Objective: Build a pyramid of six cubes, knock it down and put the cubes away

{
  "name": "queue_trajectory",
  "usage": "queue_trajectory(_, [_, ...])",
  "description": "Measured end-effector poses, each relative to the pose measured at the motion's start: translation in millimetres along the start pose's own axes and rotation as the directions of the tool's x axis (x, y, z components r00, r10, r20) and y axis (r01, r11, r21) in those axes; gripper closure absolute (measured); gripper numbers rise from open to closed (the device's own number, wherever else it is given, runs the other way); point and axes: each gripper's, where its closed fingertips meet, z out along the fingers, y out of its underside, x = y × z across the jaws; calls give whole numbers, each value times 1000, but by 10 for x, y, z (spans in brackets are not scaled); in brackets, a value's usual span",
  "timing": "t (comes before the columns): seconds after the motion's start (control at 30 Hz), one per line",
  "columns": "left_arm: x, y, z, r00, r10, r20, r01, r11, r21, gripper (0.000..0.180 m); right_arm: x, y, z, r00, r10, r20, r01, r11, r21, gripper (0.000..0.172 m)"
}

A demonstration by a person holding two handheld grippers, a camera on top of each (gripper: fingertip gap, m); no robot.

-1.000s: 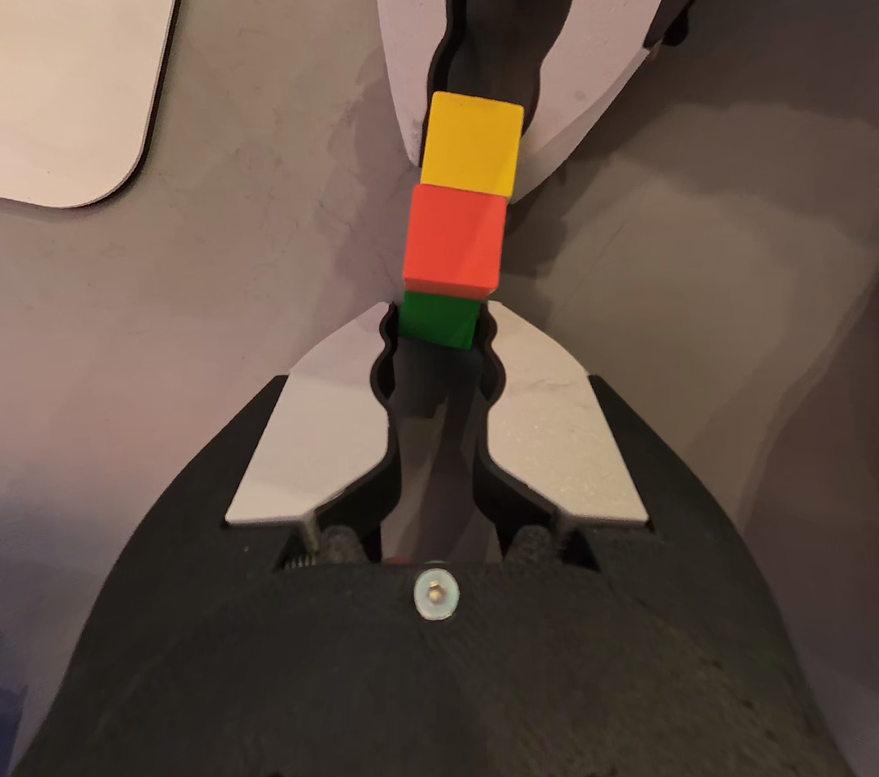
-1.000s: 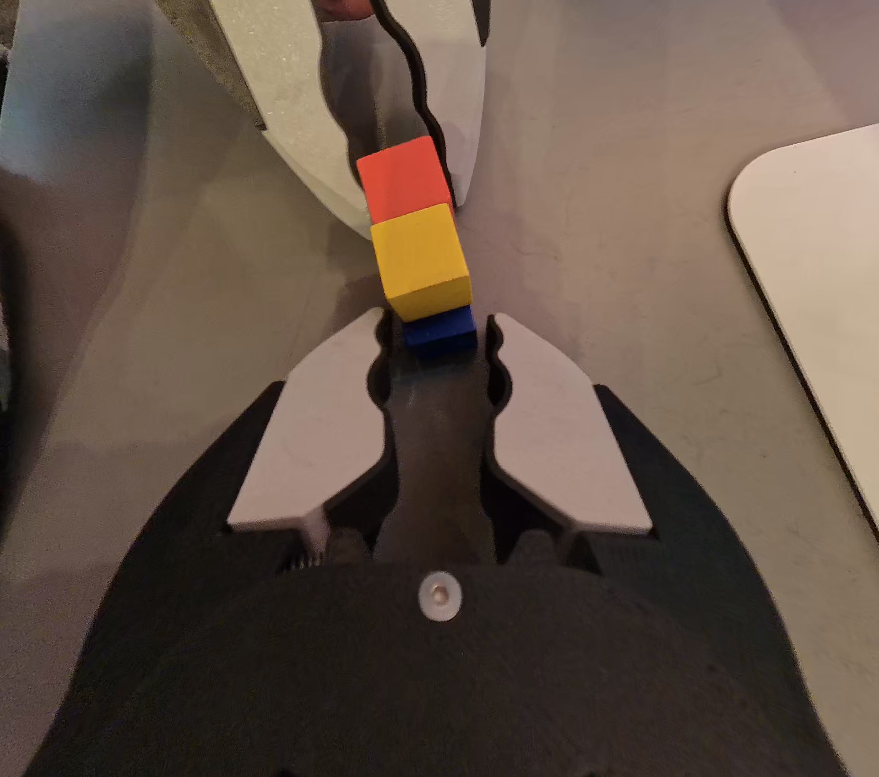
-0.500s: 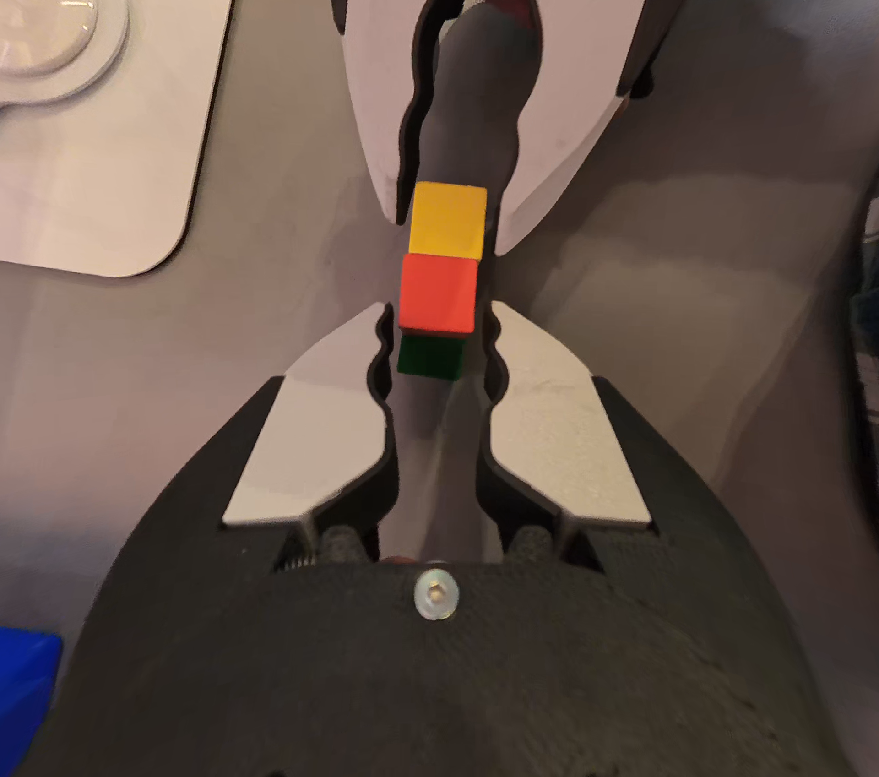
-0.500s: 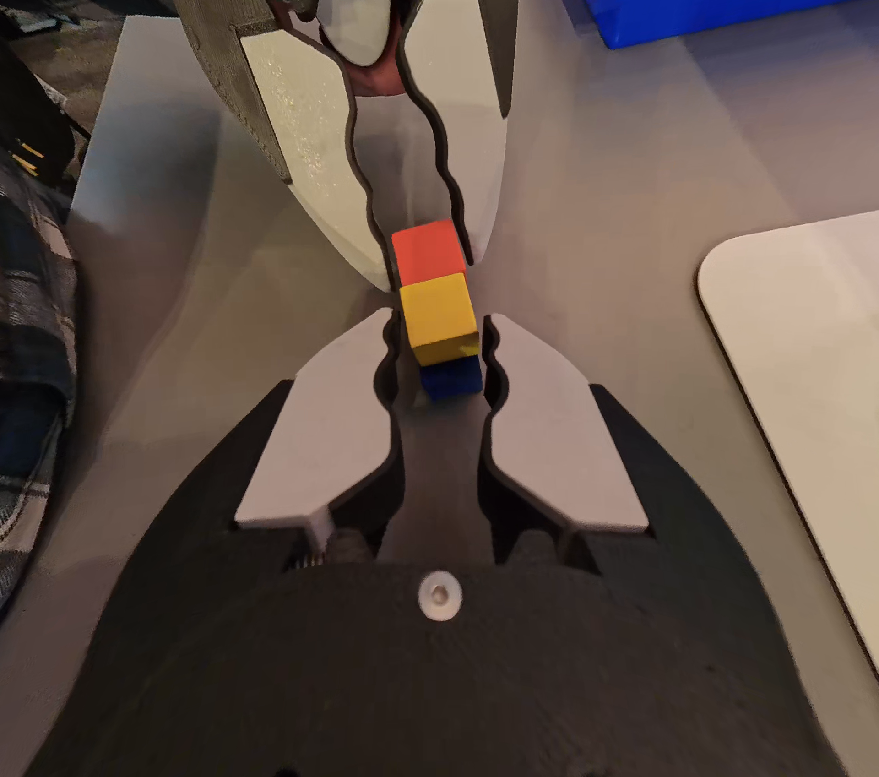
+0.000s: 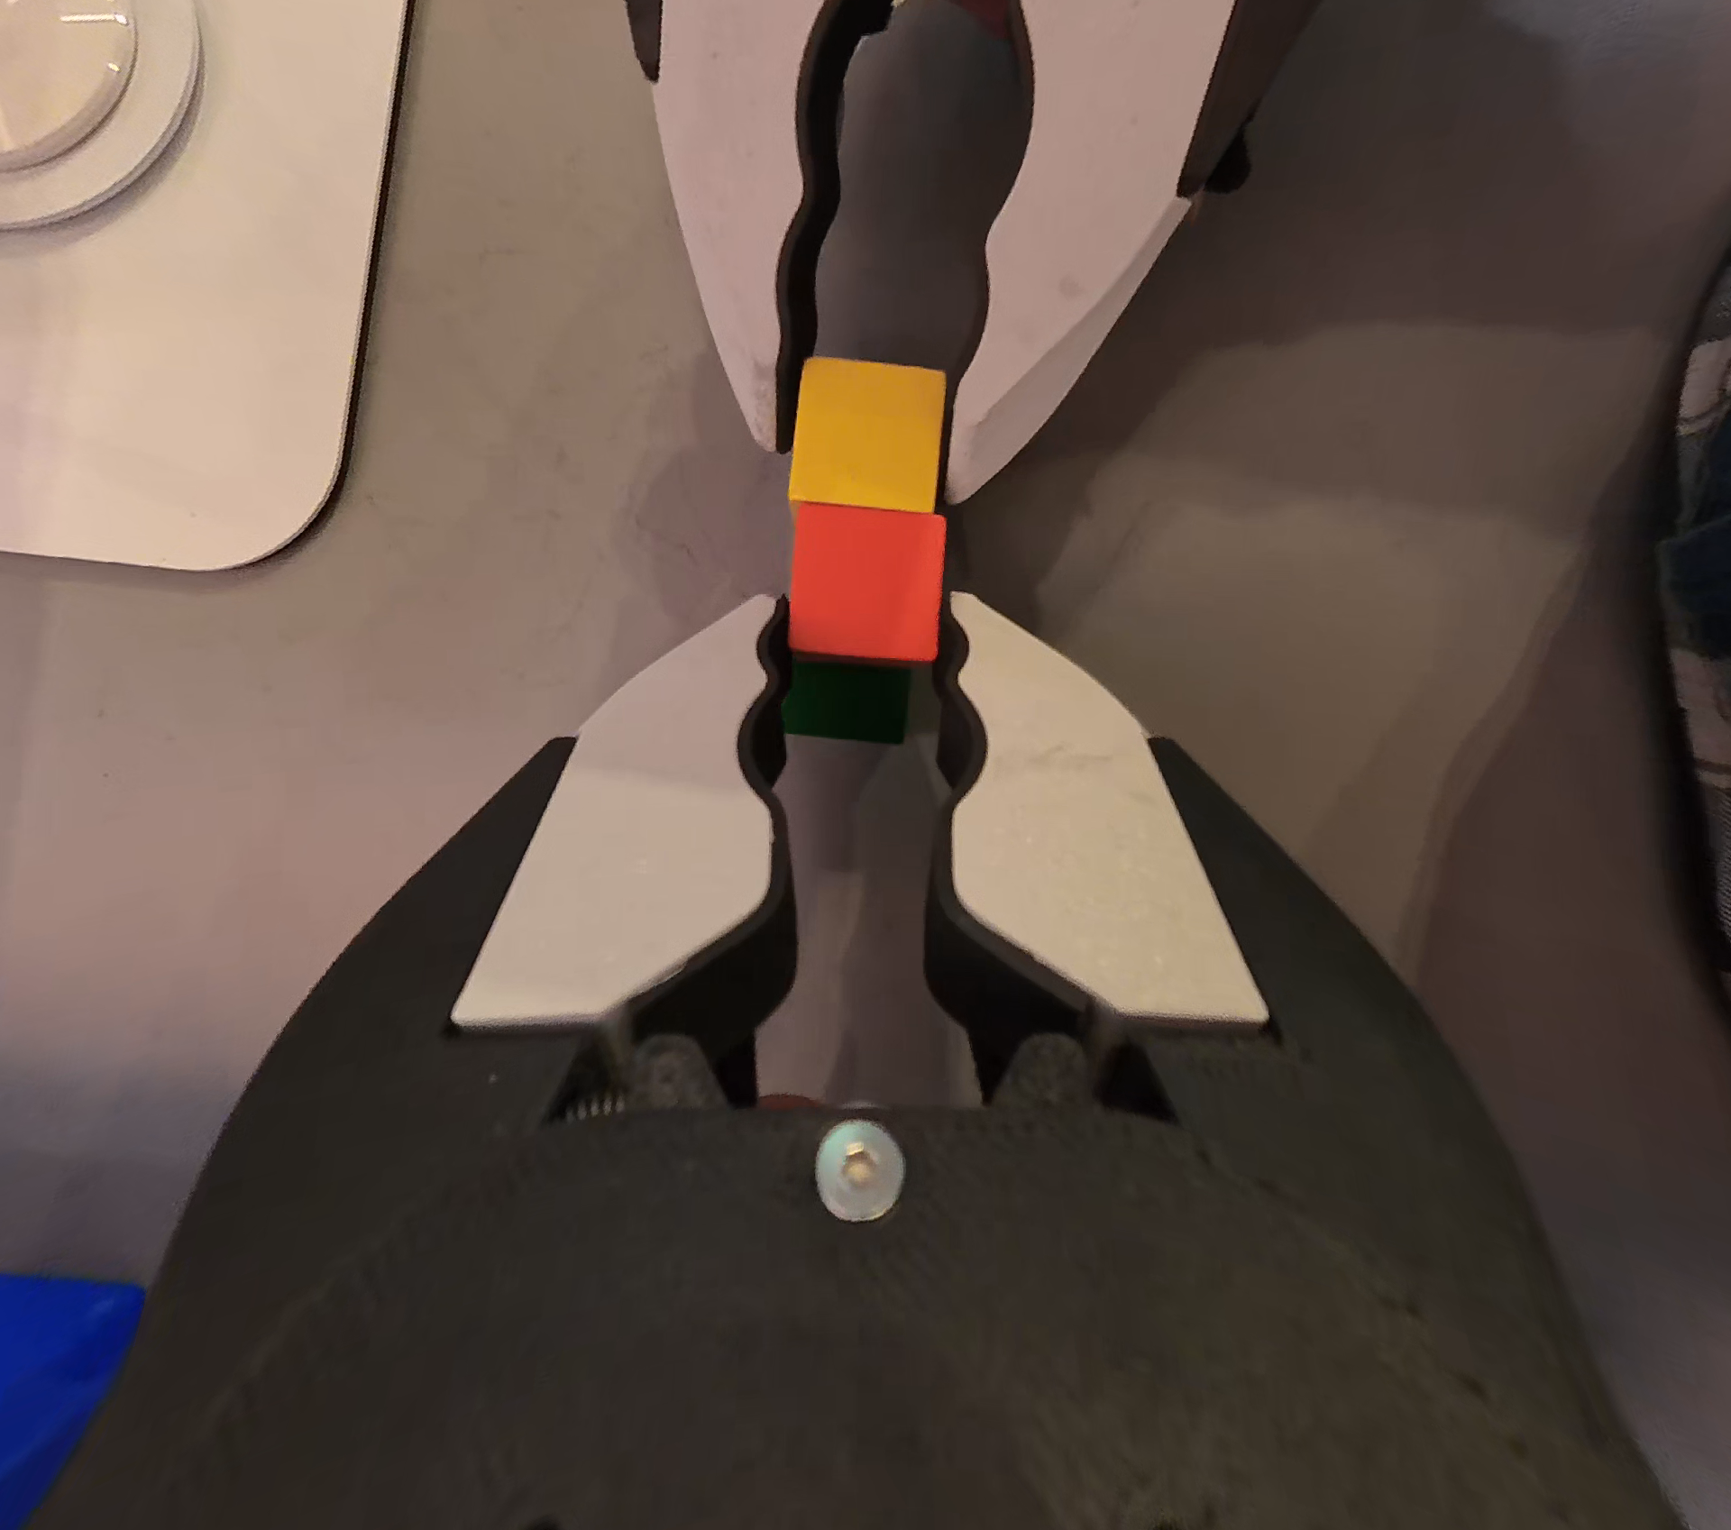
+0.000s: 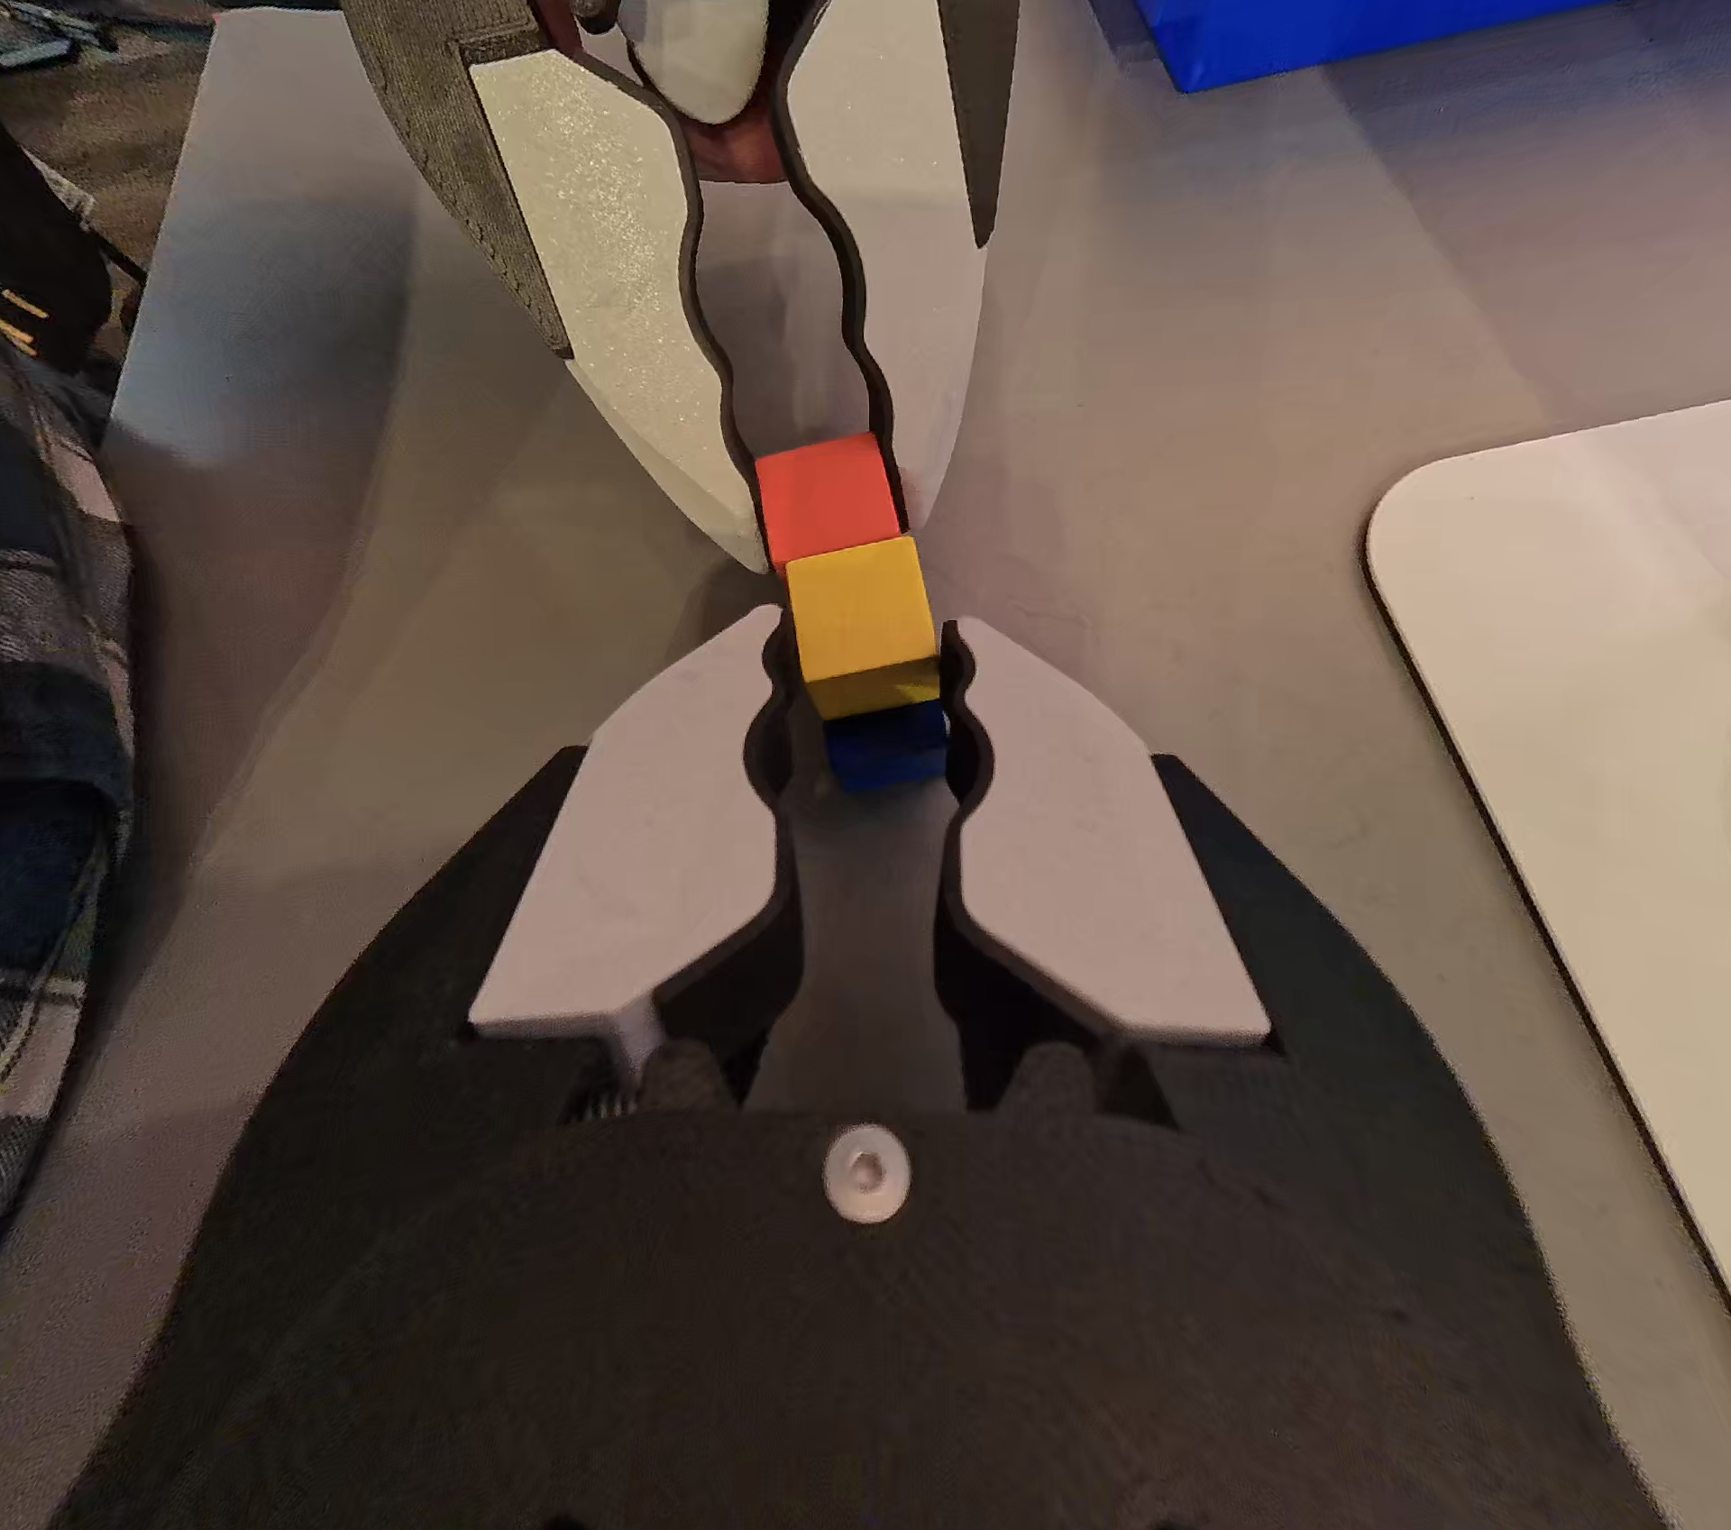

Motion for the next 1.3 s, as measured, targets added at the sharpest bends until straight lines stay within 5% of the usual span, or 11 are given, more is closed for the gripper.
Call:
queue_trajectory(0.63, [-6, -12, -9, 999, 27, -20, -27, 1000, -6, 153, -17, -24, 5, 1000, 22, -1, -22, 1000, 7, 136])
queue_trajectory(0.83, [11, 5, -65, 999, -7, -35, 6, 1000, -9, 127, 6, -98, -75, 998, 53, -15, -52, 997, 49, 118])
queue_trajectory(0.97, [-38, -74, -485, 999, -48, -11, 49, 996, 74, 114, 88, -138, -299, 994, 102, -49, -96, 988, 118, 116])
queue_trajectory(1.1, [-643, -26, -1308, 970, -156, 185, 116, 971, 211, 120, 227, 106, -448, 979, 179, -100, -166, 978, 122, 117])
queue_trajectory(1.3, [-2089, 799, -2053, 762, -366, 534, 331, 929, 165, 119, 284, 350, -422, 964, 230, -130, -225, 973, 53, 120])
